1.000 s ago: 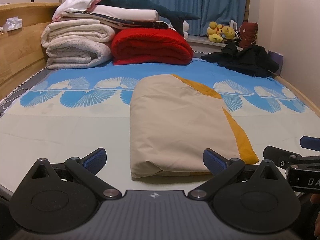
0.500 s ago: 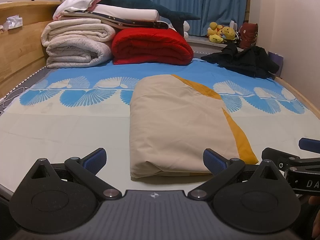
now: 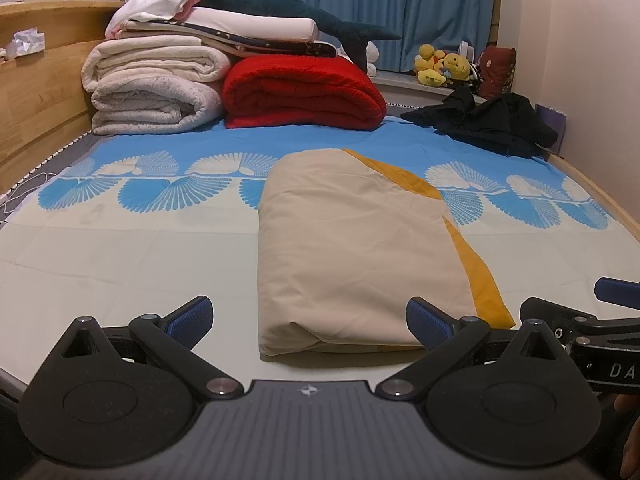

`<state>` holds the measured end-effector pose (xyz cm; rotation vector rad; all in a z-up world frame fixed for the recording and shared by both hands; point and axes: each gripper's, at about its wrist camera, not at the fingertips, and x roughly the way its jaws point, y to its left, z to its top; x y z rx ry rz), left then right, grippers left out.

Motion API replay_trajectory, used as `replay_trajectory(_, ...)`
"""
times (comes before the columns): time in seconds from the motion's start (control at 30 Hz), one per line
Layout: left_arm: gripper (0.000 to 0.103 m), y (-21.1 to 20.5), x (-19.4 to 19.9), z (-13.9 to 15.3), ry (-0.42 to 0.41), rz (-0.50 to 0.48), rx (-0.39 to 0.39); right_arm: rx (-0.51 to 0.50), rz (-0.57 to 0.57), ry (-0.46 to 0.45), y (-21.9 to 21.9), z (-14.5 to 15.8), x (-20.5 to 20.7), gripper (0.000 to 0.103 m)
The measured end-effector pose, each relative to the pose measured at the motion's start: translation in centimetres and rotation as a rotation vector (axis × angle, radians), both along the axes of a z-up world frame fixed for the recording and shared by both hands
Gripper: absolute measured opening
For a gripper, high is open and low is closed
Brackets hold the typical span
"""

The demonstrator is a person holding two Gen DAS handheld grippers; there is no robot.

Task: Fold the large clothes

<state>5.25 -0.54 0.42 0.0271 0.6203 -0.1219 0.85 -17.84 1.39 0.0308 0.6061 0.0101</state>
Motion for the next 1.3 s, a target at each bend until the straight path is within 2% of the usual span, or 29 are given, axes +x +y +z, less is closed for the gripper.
replay_trajectory(1.3,0.103,-0.21,0.15,-0.09,0.013,0.006,-0.008,0.002,-0.001,0.001,0.13,0.03,0.04,0.102)
